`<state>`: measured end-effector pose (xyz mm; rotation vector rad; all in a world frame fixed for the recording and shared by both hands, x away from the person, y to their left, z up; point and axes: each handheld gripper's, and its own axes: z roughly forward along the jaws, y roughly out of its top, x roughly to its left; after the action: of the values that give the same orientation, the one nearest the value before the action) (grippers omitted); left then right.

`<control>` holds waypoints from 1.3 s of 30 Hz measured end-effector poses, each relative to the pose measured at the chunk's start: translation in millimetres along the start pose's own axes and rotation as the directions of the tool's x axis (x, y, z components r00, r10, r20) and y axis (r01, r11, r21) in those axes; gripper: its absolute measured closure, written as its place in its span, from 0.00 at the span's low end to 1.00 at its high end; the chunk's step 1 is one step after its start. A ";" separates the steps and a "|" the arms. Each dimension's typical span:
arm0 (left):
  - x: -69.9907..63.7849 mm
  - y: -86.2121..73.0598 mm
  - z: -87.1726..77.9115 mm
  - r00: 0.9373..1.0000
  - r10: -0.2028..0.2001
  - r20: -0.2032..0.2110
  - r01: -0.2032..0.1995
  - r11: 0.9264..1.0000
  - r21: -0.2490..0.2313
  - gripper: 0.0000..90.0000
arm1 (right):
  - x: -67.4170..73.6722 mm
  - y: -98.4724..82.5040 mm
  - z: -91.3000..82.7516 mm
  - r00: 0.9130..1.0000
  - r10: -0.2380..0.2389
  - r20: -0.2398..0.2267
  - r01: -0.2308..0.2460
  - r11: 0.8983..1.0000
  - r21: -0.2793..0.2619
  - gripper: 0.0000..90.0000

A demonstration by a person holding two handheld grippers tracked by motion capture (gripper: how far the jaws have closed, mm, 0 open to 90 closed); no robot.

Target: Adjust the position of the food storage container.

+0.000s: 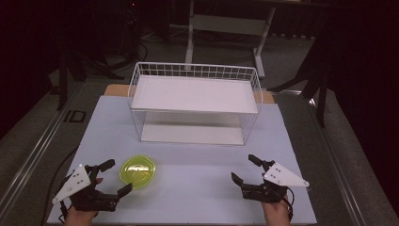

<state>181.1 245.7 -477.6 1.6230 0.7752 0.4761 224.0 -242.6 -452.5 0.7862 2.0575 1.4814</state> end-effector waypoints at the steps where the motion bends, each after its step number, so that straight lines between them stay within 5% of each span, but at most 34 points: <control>1: -1.1 0.7 -0.2 1.000 0.000 -0.003 0.000 1.000 0.001 0.02 | 0.3 0.2 0.0 1.000 0.002 -0.004 -0.002 1.000 -0.003 0.19; 8: -2.5 7.4 -1.0 0.998 -0.055 -0.001 0.055 0.998 0.020 0.02 | 3.7 1.8 1.8 1.000 0.000 -0.013 -0.001 1.000 -0.005 0.18; 16: -1.5 12.6 -13.7 0.999 -0.030 -0.045 0.035 0.995 0.099 0.02 | 6.6 4.5 6.4 1.000 -0.002 -0.029 0.002 1.000 -0.011 0.17; 22: 13.9 0.8 -24.4 0.998 -0.048 -0.036 0.054 0.980 0.190 0.24 | 6.7 4.1 7.6 0.999 0.004 -0.039 -0.005 1.000 -0.016 0.17; 25: 22.4 -6.1 -27.6 0.999 -0.022 -0.031 0.030 0.963 0.267 0.50 | 6.1 3.9 7.8 0.999 0.009 -0.044 -0.010 1.000 -0.023 0.17; 30: 33.8 -23.3 -22.2 0.999 -0.033 -0.020 0.039 0.908 0.417 0.82 | 6.9 3.4 8.7 0.999 0.006 -0.050 -0.007 1.000 -0.017 0.17; 36: 39.3 -40.0 -6.3 0.999 -0.024 -0.040 0.041 0.855 0.518 1.00 | 6.7 2.9 9.8 0.998 0.003 -0.057 -0.003 1.000 -0.016 0.17; 39: 41.5 -40.8 3.9 0.999 -0.030 -0.038 0.046 0.844 0.534 1.00 | 5.8 2.9 10.4 0.998 0.005 -0.062 -0.006 1.000 -0.017 0.17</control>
<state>203.5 275.1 -522.8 2.1168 1.0224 0.2610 227.4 -230.8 -453.1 0.7486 2.0864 1.5421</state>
